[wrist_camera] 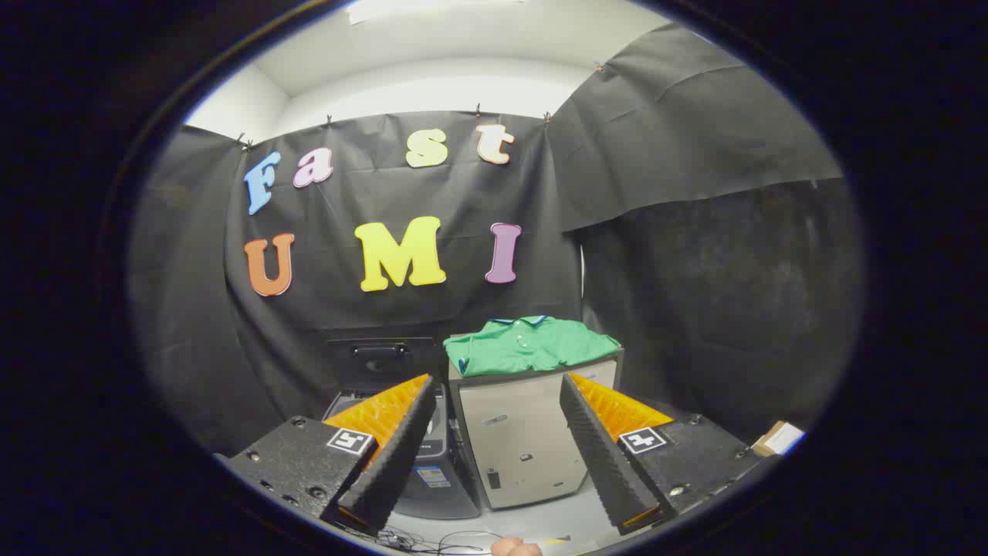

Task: Put the clothes into the washing machine and then close the washing machine lid.

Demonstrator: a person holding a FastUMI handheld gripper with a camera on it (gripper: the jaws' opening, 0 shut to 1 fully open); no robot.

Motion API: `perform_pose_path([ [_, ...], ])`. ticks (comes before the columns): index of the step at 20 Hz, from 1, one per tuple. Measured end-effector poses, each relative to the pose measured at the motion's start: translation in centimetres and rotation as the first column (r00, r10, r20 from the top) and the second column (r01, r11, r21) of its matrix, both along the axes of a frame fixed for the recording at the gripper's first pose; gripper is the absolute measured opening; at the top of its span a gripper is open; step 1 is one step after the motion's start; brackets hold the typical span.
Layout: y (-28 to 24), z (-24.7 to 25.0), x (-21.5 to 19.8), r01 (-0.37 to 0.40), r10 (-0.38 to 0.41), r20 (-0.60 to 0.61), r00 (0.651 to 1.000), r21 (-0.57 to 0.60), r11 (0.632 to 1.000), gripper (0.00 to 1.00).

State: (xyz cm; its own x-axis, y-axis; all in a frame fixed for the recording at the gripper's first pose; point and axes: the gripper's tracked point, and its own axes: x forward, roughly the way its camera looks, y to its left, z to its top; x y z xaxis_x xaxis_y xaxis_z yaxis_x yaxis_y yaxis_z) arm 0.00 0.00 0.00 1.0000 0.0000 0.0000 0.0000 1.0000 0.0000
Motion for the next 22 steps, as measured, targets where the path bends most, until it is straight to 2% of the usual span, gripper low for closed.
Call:
perform_pose_path([
  [22, 0.7, -1.5, -0.9, -0.024, 0.023, -0.039, 0.999, -0.018, 1.000, 1.00],
])
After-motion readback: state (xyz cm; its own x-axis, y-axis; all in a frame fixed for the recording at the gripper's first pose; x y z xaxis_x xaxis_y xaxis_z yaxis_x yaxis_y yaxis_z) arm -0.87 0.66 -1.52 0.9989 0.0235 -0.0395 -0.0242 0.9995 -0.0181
